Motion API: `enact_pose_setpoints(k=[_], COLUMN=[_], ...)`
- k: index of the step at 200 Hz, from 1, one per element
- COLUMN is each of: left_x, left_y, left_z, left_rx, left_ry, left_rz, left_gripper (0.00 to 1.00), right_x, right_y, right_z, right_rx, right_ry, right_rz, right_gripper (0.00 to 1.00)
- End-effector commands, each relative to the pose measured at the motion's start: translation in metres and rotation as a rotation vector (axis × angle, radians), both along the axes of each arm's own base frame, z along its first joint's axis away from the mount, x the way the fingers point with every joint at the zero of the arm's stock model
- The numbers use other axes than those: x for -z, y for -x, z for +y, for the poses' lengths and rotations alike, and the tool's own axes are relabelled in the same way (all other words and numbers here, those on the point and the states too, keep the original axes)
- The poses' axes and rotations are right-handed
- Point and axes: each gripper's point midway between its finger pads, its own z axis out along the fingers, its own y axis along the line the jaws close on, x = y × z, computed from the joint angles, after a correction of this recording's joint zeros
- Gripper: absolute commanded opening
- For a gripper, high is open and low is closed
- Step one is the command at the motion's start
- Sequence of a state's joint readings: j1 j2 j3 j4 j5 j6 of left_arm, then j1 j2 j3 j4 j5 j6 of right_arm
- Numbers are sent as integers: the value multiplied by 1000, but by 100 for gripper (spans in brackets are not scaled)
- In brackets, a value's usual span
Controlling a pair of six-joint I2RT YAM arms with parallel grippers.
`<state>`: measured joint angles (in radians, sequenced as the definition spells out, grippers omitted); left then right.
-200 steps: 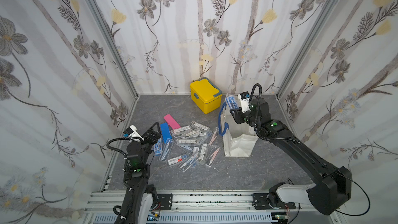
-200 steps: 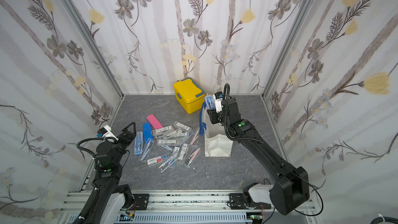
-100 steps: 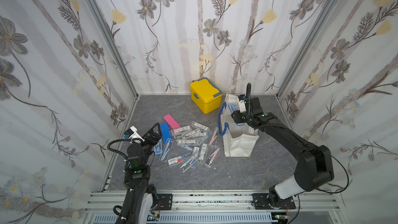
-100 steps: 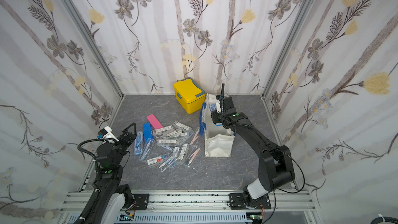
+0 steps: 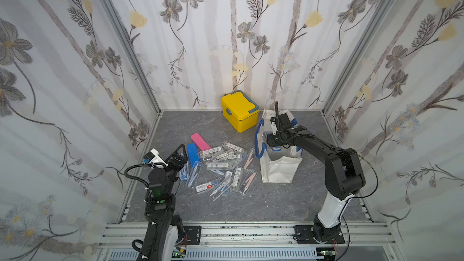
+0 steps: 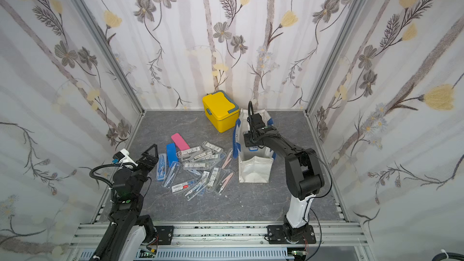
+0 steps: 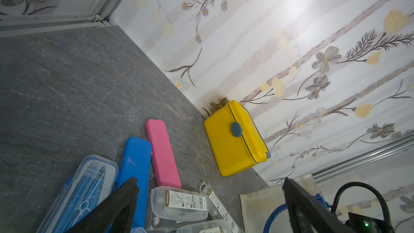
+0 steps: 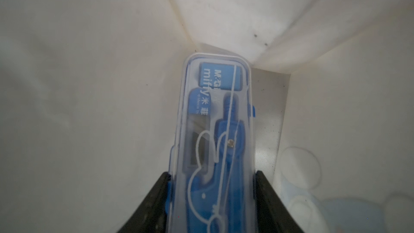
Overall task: Put the compass set into the canvas bag
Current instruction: Place the compass set in the canvas bag.
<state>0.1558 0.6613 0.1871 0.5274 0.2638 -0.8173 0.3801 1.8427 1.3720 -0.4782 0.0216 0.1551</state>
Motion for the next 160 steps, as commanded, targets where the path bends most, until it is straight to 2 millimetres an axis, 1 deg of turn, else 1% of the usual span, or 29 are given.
enact_pose_setpoints(k=[1, 28, 41, 75, 106, 126, 160], left_x=[-7, -5, -3, -3, -3, -2, 0], left_y=[-1, -2, -1, 1, 2, 3, 3], left_z=[2, 1, 2, 3, 4, 4, 6], left_rx=[-11, -6, -7, -15, -27, -28, -35], left_ry=[-7, -5, -3, -4, -11, -11, -11], left_rz=[-31, -24, -20, -17, -17, -14, -7], left_gripper=[100, 100, 100, 100, 100, 100, 100], right_x=[5, 16, 18, 20, 16, 20, 30], right_y=[-9, -25, -34, -55, -73, -78, -72], right_z=[-2, -4, -5, -7, -12, -17, -15], right_rx=[15, 31, 41, 59, 64, 54, 26], right_ry=[21, 36, 36, 32, 56, 90, 104], right_rz=[-2, 0, -3, -16, -47, -50, -18], right_gripper=[46, 47, 48, 50, 52, 53, 56])
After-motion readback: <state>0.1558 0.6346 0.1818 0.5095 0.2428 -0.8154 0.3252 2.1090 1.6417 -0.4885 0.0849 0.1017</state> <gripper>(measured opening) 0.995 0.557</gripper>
